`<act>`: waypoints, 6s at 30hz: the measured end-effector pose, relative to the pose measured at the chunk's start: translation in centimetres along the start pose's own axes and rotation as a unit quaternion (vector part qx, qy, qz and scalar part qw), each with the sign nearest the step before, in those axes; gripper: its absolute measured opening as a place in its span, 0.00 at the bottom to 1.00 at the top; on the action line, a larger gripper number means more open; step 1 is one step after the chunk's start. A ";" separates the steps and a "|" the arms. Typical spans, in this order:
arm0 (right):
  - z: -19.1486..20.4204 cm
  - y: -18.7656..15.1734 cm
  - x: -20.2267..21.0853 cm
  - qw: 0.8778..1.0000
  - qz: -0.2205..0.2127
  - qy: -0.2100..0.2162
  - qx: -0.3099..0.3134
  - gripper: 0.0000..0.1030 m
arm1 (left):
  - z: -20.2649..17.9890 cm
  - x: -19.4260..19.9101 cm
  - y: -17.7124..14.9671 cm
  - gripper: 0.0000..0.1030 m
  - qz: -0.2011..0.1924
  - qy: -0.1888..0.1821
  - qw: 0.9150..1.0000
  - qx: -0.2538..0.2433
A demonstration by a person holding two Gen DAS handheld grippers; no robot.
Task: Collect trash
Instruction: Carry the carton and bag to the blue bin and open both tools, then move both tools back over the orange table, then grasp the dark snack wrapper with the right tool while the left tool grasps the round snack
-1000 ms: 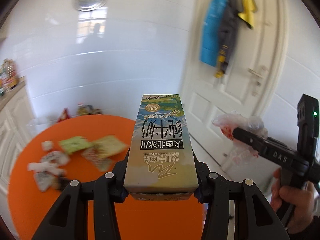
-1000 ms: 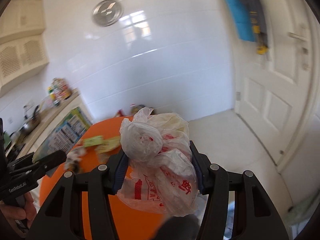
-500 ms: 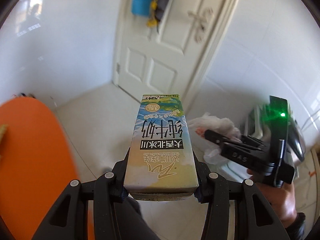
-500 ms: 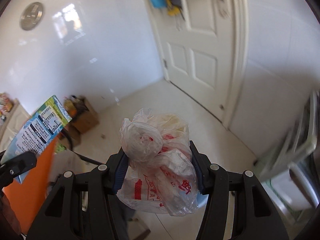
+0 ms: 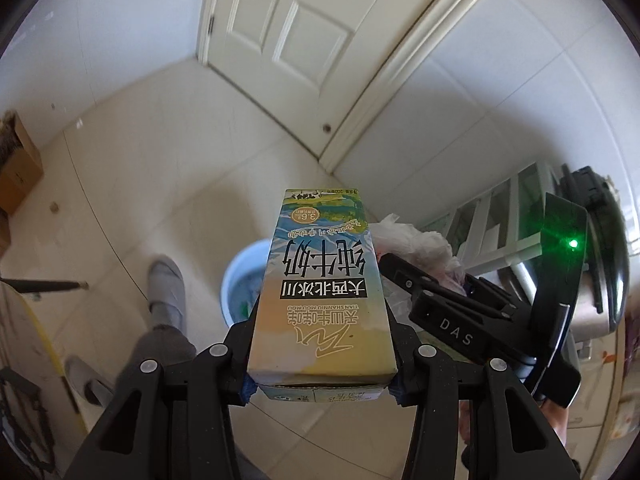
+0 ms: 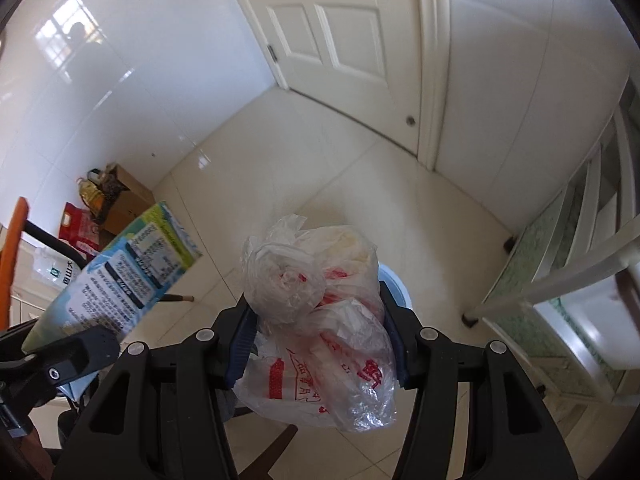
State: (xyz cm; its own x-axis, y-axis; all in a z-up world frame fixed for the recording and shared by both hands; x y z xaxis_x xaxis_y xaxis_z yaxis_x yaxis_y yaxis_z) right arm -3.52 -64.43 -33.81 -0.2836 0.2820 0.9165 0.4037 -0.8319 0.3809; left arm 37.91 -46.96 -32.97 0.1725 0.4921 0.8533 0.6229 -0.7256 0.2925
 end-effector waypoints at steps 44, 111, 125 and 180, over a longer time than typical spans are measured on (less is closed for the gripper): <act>10.2 1.3 14.2 0.991 -0.131 0.023 0.019 1.00 | -7.2 18.7 -1.1 0.93 -0.182 0.167 0.968 -0.036; 58.0 -18.0 11.2 0.868 -0.031 0.184 0.461 0.97 | 17.6 41.9 -32.1 0.99 -0.331 0.325 0.838 0.288; 61.4 -20.9 5.4 0.808 0.010 0.185 0.560 0.49 | 25.3 38.5 -26.3 0.99 -0.287 0.320 0.850 0.305; 52.6 -16.1 6.3 0.868 0.037 0.231 0.437 0.08 | 30.5 27.3 -18.9 0.25 -0.240 0.283 0.898 0.237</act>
State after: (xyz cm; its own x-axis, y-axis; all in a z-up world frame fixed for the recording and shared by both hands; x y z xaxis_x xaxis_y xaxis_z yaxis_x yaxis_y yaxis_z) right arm 34.01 -24.15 -27.76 -0.4660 -0.1455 0.8727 0.8845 -0.1012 0.4554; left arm 54.13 -5.11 -28.41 -0.5347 0.2735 0.7995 0.7996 -0.1422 0.5834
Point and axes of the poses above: each gripper's, at about its wrist camera, not at the fingertips, and x roughly against the way its jaws point, z to its left, y to its top, the point moved 4 cm from there along -x, roughly the way its jaws point, and after that the axes turned 1 degree about -y, right-handed, at the moved point
